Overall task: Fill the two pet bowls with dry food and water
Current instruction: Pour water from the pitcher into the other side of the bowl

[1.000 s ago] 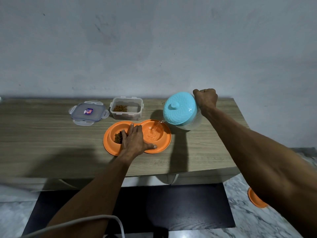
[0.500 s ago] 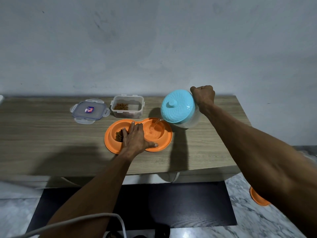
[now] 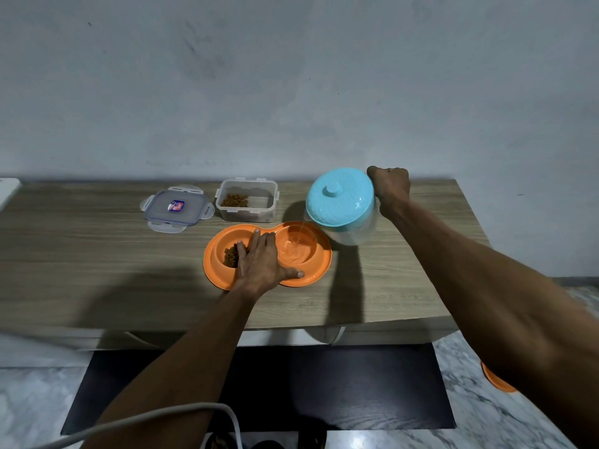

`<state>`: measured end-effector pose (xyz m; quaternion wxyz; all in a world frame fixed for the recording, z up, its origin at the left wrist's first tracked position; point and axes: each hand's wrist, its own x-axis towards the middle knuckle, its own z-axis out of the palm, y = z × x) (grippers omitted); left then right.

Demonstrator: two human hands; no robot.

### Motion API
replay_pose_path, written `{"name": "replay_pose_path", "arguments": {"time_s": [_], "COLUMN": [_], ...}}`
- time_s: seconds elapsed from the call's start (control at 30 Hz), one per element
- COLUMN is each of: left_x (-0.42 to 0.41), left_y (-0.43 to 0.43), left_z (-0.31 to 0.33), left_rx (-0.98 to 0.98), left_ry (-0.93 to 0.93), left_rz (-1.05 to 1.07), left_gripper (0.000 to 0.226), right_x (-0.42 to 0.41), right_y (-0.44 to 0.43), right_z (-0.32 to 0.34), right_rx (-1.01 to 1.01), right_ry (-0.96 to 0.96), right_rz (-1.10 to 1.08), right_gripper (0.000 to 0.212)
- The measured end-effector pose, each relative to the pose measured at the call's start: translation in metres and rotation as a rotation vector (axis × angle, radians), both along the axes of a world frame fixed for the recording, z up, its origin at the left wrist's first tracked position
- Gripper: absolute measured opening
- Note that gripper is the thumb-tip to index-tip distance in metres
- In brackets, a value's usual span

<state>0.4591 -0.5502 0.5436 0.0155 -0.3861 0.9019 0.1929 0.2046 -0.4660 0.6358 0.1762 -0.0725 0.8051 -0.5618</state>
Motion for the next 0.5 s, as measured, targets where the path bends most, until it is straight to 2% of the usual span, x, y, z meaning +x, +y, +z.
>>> {"name": "replay_pose_path", "arguments": {"time_s": [0.2,0.5], "left_x": [0.001,-0.001], "left_y": [-0.001,-0.004], "left_z": [0.000,-0.003], "left_rx": [0.013,0.011], "left_ry": [0.005,-0.035], "left_rz": [-0.004,0.002], "left_gripper": [0.114,0.117], "right_x": [-0.006,-0.027], "right_y": [-0.004,-0.003], "right_z": [-0.012,-0.030], "right_rx": [-0.139,-0.245], "right_ry": [-0.169,-0.263], "right_rz": [-0.099,-0.258], "right_gripper": [0.028,0.024]}}
